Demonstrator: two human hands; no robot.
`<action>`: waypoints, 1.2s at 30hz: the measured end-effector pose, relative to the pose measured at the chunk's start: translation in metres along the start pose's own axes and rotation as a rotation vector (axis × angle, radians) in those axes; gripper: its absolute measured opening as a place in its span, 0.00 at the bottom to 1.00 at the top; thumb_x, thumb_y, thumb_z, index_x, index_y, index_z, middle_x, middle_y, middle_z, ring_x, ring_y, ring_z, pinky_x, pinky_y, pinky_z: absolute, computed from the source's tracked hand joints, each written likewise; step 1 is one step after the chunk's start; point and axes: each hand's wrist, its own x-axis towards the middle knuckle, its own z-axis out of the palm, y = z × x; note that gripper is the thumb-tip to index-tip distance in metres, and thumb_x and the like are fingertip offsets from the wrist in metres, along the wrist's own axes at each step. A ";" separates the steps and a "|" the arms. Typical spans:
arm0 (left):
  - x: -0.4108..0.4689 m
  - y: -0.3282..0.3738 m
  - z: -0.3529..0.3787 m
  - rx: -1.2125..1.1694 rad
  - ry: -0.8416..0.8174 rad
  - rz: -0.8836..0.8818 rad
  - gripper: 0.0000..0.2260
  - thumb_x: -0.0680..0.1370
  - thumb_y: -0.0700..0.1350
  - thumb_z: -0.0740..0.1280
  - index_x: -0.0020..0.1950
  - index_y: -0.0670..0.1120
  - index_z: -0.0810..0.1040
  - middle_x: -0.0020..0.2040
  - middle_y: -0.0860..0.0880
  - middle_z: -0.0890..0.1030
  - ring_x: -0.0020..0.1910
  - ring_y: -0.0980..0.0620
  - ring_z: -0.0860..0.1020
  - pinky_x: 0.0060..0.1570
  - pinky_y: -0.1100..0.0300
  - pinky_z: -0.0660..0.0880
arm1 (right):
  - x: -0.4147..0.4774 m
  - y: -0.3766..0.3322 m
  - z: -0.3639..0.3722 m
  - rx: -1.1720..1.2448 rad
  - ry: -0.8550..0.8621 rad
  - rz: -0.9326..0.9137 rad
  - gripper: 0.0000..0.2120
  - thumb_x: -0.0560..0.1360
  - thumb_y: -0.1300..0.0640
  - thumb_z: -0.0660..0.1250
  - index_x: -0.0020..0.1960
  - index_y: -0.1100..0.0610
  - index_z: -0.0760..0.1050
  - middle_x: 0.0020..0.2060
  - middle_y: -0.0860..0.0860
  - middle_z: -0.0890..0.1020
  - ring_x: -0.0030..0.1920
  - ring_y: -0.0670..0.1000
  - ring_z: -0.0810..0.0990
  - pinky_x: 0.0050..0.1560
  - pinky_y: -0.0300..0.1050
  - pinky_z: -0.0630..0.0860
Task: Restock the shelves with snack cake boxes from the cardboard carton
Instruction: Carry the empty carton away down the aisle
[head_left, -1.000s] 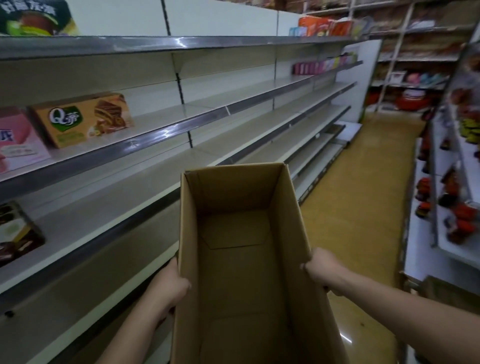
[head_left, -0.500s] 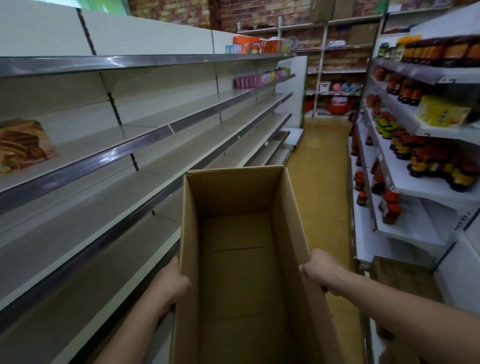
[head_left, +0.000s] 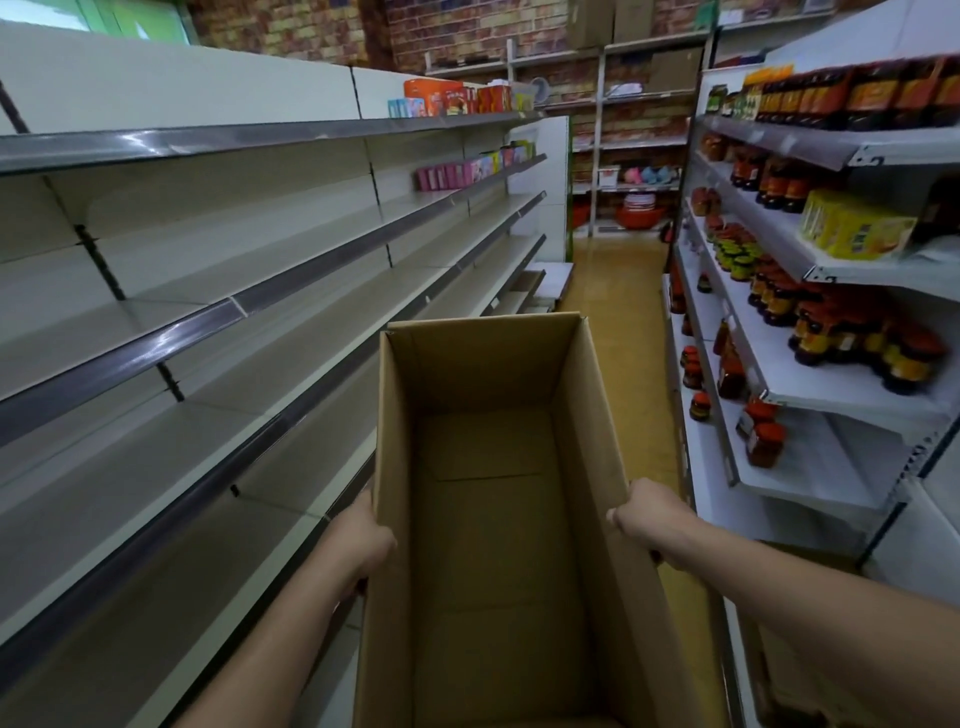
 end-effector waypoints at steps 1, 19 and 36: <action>0.013 0.011 0.002 0.000 -0.001 0.008 0.32 0.77 0.35 0.67 0.79 0.51 0.62 0.56 0.43 0.80 0.49 0.44 0.82 0.44 0.49 0.82 | 0.013 -0.002 -0.007 0.005 0.003 -0.003 0.07 0.83 0.56 0.64 0.57 0.57 0.71 0.47 0.54 0.80 0.43 0.50 0.80 0.39 0.42 0.76; 0.185 0.177 0.031 0.025 -0.017 0.126 0.31 0.78 0.33 0.65 0.79 0.50 0.61 0.50 0.43 0.79 0.45 0.43 0.83 0.33 0.53 0.78 | 0.193 -0.037 -0.106 0.064 0.106 0.035 0.17 0.83 0.56 0.63 0.70 0.63 0.69 0.41 0.51 0.74 0.41 0.49 0.77 0.41 0.43 0.77; 0.397 0.280 0.020 0.025 -0.082 0.292 0.34 0.78 0.35 0.66 0.81 0.51 0.58 0.50 0.46 0.77 0.47 0.46 0.80 0.39 0.53 0.80 | 0.385 -0.106 -0.131 0.060 0.255 0.168 0.16 0.82 0.54 0.64 0.67 0.60 0.72 0.46 0.55 0.81 0.39 0.53 0.81 0.37 0.47 0.79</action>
